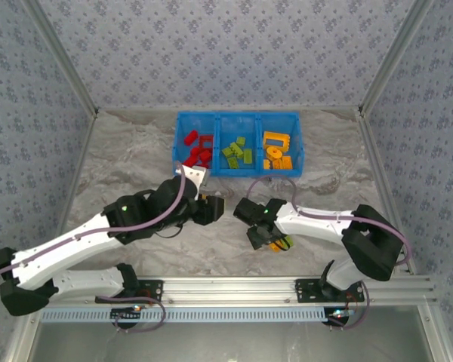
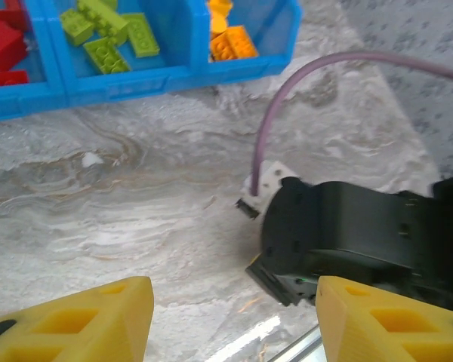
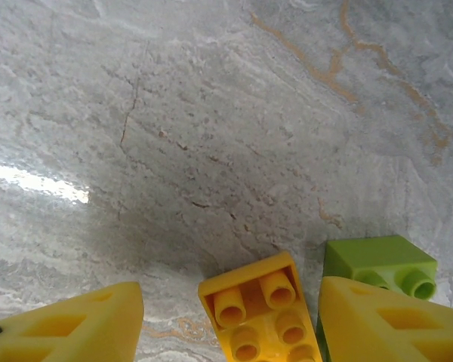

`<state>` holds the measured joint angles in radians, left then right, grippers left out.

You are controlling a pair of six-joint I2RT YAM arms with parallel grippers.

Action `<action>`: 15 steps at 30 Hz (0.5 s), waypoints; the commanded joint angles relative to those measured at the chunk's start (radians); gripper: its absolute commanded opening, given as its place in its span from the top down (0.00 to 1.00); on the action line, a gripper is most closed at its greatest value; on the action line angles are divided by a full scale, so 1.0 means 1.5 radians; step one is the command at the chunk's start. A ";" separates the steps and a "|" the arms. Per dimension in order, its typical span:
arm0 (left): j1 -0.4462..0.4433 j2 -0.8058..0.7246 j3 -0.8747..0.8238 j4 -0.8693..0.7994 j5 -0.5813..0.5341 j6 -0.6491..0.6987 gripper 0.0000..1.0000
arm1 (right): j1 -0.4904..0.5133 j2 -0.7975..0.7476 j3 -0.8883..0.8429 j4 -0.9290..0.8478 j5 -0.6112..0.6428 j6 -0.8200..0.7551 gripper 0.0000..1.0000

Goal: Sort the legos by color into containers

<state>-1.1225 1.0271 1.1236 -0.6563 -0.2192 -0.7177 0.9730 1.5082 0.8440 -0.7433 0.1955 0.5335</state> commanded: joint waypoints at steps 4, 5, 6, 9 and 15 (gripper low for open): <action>-0.011 -0.013 -0.011 0.024 0.015 -0.025 0.41 | -0.003 0.018 -0.003 -0.002 0.003 0.005 0.37; -0.012 -0.012 -0.009 0.026 0.016 -0.024 0.41 | -0.003 0.019 -0.003 -0.007 0.006 0.007 0.38; -0.012 -0.010 -0.005 0.026 0.016 -0.023 0.41 | -0.002 0.020 -0.006 -0.012 0.008 0.008 0.39; -0.013 -0.002 0.004 0.027 0.023 -0.017 0.41 | 0.003 0.015 -0.014 -0.025 0.011 0.018 0.40; -0.021 0.013 0.007 0.036 0.054 -0.013 0.41 | 0.012 -0.007 -0.041 -0.042 0.010 0.042 0.44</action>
<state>-1.1397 1.0420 1.1053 -0.6304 -0.1699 -0.7391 0.9806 1.5230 0.8055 -0.7559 0.1970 0.5606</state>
